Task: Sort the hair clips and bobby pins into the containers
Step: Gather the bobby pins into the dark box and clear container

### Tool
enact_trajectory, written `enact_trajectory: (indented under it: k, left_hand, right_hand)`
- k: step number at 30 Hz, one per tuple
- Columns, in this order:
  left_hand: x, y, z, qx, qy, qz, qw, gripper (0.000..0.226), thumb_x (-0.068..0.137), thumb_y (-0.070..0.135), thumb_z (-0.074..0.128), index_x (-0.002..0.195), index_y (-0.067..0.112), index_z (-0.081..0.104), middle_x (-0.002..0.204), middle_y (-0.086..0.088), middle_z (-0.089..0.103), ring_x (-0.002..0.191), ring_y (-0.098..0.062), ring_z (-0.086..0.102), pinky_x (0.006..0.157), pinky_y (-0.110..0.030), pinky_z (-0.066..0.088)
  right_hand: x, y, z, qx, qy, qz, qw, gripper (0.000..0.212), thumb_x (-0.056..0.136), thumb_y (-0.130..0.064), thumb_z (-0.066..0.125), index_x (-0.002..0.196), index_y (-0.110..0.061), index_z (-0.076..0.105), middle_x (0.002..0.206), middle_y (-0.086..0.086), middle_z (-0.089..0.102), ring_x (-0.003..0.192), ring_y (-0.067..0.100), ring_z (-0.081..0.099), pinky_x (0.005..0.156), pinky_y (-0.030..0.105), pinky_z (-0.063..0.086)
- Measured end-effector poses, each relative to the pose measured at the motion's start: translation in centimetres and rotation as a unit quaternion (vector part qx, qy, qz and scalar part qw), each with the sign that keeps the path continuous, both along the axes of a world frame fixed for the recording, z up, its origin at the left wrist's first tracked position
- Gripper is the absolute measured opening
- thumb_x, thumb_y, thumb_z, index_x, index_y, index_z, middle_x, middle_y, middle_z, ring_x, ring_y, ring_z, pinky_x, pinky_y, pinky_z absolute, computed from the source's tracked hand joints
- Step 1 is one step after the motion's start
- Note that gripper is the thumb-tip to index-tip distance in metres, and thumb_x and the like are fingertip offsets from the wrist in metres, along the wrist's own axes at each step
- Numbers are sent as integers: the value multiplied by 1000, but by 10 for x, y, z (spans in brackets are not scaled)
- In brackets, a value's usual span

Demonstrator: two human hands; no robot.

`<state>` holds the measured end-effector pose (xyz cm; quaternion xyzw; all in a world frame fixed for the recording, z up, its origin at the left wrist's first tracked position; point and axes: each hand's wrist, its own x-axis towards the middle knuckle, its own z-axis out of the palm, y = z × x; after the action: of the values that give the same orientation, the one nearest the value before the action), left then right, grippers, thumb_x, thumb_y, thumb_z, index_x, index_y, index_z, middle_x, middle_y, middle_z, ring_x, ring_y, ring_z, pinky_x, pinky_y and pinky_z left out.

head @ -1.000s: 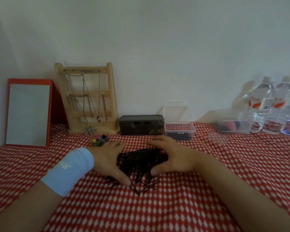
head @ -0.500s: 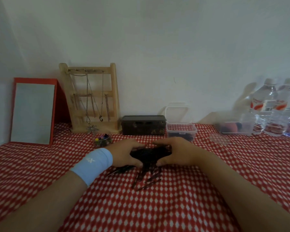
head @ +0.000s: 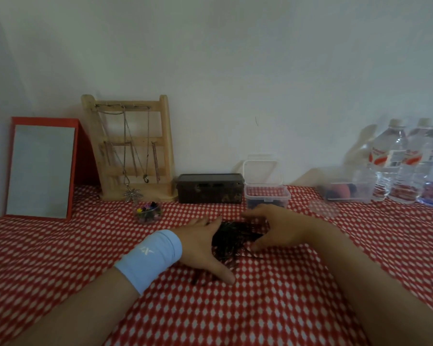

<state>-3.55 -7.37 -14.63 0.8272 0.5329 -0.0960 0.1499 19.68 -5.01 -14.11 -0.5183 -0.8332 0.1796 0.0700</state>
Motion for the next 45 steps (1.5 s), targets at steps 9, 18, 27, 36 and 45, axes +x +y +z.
enact_trajectory:
  k: [9,18,27,36,45]
  left_hand:
    - [16,22,-1,65,-248,-72,964,72,80,36,77,143,38,43,139,14,53,125,-5,49,106,-21,36]
    - [0,35,-5,98,-211,-71,970,80,78,49,75,147,34,37,144,14,45,130,-4,43,113,-27,34]
    - [-17,46,-12,132,-257,-71,955,19,80,48,73,98,41,71,98,24,62,93,4,58,89,-21,48]
    - [-40,54,-21,162,-338,4,927,14,95,34,55,94,32,68,89,14,68,82,-2,63,79,-32,53]
    - [-47,55,-31,150,-304,-50,939,39,86,61,48,100,31,68,99,21,59,100,1,53,89,-25,44]
  right_hand:
    - [2,-4,9,-70,55,14,996,74,76,-59,76,142,-38,51,136,-16,57,117,4,56,105,27,43]
    - [-2,0,1,24,-2,5,1000,39,84,-43,76,121,-34,70,102,-24,57,92,0,57,76,13,42]
    - [-30,-7,18,18,-83,90,992,58,84,-32,71,138,-33,49,133,-6,50,118,12,50,103,30,43]
    - [-69,26,32,-23,-135,135,981,52,88,-45,70,135,-31,54,127,-6,58,111,13,56,93,28,45]
    - [-63,40,32,0,-113,153,982,32,90,-37,70,119,-23,65,105,-10,59,93,11,56,78,27,45]
